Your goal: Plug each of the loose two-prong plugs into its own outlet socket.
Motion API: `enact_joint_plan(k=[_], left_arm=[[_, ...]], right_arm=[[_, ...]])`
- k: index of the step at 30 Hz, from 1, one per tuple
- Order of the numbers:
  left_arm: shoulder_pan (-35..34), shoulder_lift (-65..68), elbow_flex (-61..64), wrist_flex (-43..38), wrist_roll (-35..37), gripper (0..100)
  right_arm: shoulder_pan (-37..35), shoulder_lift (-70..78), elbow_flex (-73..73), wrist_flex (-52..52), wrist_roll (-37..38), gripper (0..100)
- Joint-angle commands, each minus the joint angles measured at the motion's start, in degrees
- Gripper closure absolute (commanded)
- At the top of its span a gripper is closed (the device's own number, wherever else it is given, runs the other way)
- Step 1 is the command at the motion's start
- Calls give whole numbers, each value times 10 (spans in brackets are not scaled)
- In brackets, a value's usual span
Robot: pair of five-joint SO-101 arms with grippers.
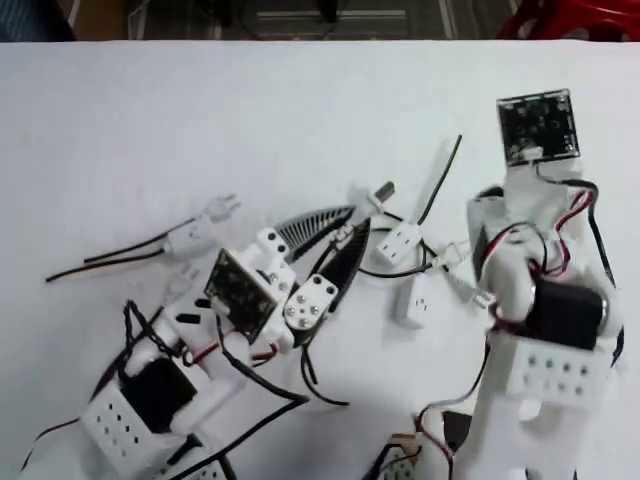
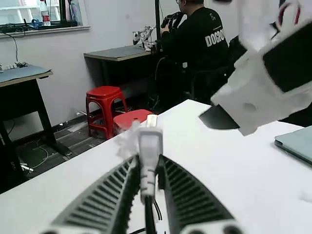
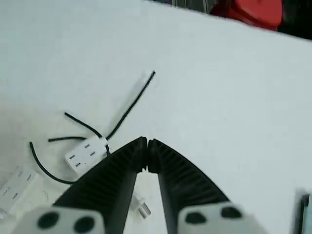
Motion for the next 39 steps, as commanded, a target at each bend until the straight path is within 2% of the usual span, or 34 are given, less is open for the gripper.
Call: enact_joint_plan(k=[1,10,14,21,28,34,39], left_arm=[[-2,-12,2,-6,6,976],[-2,-12,2,-6,5,976],[-2,-12,2,-6,5,976],[-2,-12,2,-6,5,976],[-4,-15,2,-6,5,976],[-5,-15,2,-6,5,976],[-5,-15,2,-6,5,976]], right_arm=[[-54,-35,-55,5,0,978],[-257,-131,-58,31,0,978],[-294,-128,-55,22,0,978],[-295,-90,-42,4,0,978],[-288,-86,72,-79,0,978],[-218,-86,134,-132,1,978],[-177,-84,137,-135,4,978]])
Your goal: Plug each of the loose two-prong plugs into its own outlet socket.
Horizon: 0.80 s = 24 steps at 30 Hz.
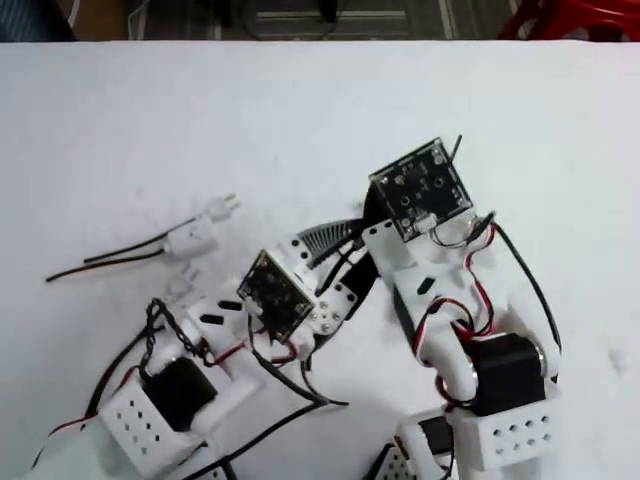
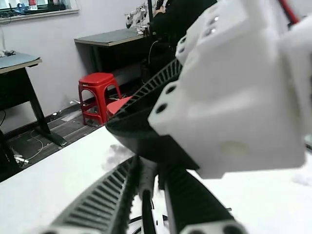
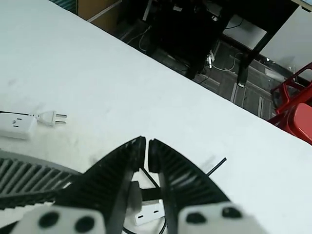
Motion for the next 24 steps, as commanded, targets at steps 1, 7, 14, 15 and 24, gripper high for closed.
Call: enact_joint_plan(k=[1,7,14,15,24], left_arm=[[-7,-16,-6,-7,4,976],[-7,-15,-7,-7,4,976],[-7,-14,-7,-7,4,976],[-7,-14,-7,-7,4,976],[-7,-14,-6,-7,4,976]], right_arm=[[42,8,1,-8,14,978],[44,6,-18,-5,39,978],[98,8,-53,-3,39,978],[102,9,-61,-1,39,978],[73,12,-175,53,34,978]])
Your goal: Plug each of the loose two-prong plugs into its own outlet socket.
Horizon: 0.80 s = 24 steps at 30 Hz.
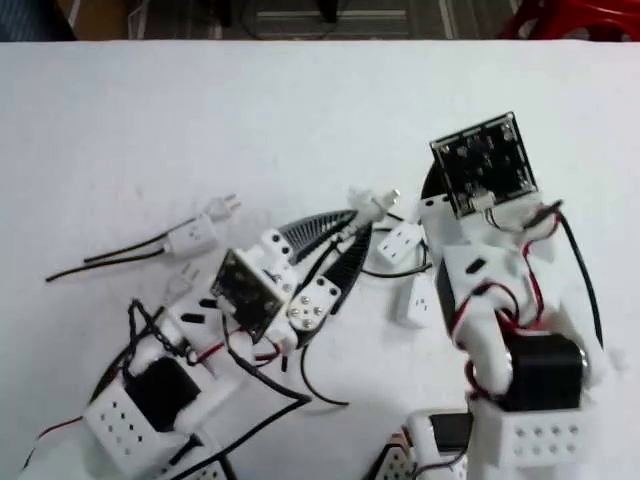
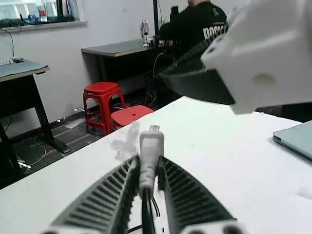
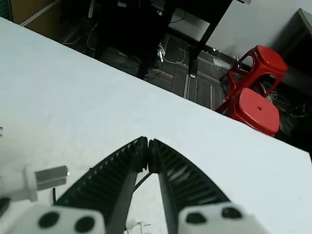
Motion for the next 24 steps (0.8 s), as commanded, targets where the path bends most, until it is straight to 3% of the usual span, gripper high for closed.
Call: enact_joint_plan(k=[1,6,11,18,24], left_arm=[[-4,-9,-4,-5,4,976],[-4,-9,-4,-5,4,976],[-4,-9,-4,-5,4,976],[-4,-9,-4,-5,4,976],[-4,-9,-4,-5,4,976]], right_arm=[[-30,2,-70,31,1,978],[-108,3,-86,66,-1,978],[-116,2,-4,38,-27,978],[-60,2,116,-27,-29,978],[-26,-3,120,-33,-28,978]])
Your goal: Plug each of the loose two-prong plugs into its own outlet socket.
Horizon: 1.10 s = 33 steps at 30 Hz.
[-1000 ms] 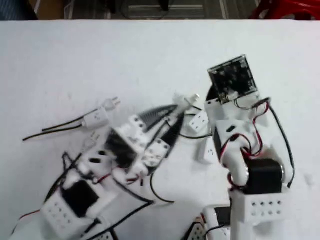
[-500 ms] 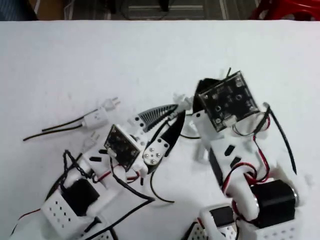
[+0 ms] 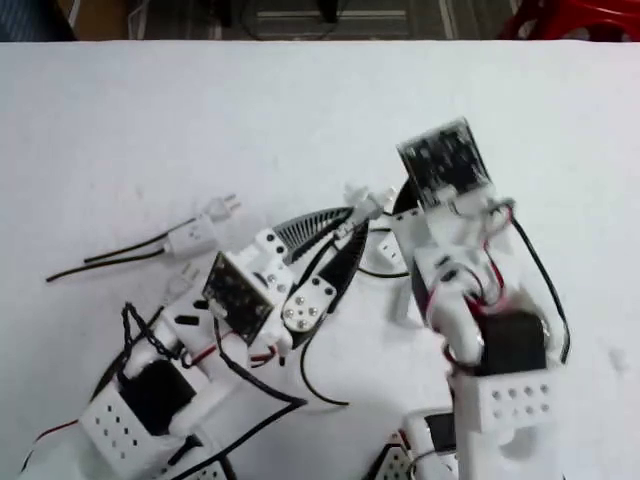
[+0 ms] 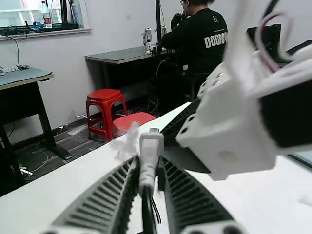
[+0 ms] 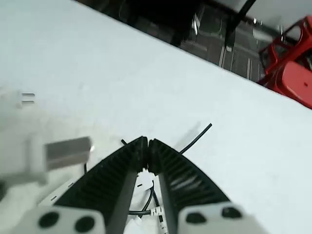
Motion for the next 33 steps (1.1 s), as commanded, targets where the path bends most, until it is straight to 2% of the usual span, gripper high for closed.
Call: enact_joint_plan(k=[1,5,11,15,20,26,29,33], left_arm=[[-2,-6,-4,-4,4,976],[-6,-5,-4,8,3,976],[-58,-2,-15,48,-33,976],[-92,80,-127,160,-50,976],[-102,289,-301,304,-135,976],[-103,473,-440,422,-266,976],[-115,517,-460,438,-305,976],[-140,572,-459,419,-411,976]], right_arm=[[15,-5,-27,-6,-1,978],[48,0,-100,25,-1,978],[119,1,-142,97,10,977],[179,1,-98,137,62,978],[267,0,10,140,120,978],[344,0,135,136,193,978],[353,0,200,95,198,978],[355,0,285,34,197,978]])
